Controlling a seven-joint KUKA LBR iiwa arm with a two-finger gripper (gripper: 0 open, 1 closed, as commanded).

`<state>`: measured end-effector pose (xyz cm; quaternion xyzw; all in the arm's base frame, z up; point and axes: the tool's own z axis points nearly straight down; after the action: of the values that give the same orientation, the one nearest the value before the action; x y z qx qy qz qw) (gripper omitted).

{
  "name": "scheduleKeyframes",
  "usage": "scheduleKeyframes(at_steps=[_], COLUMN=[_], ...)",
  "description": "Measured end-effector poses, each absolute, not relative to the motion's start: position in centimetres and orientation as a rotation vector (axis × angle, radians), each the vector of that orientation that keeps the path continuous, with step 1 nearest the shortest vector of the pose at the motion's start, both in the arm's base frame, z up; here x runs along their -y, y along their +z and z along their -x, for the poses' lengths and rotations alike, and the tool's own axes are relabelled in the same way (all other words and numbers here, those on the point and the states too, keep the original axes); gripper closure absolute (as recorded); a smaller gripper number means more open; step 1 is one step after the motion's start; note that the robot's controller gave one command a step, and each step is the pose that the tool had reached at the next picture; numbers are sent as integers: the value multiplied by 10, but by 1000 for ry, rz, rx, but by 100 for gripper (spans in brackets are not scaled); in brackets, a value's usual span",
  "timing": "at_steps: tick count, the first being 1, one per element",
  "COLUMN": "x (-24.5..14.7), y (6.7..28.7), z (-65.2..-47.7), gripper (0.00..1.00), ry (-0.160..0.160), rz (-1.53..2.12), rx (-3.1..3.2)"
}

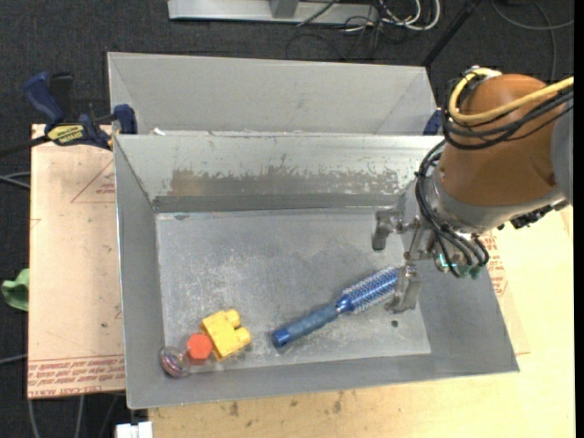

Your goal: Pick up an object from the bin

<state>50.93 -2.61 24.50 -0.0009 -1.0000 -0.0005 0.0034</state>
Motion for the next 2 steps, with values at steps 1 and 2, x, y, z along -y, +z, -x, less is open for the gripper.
scheduleKeyframes(at_steps=[1, 2], x=[42, 42], y=[74, 77], z=[-563, -564], gripper=[0, 100], ry=[-3, -2], rz=[-362, -363], rx=[3116, 3121])
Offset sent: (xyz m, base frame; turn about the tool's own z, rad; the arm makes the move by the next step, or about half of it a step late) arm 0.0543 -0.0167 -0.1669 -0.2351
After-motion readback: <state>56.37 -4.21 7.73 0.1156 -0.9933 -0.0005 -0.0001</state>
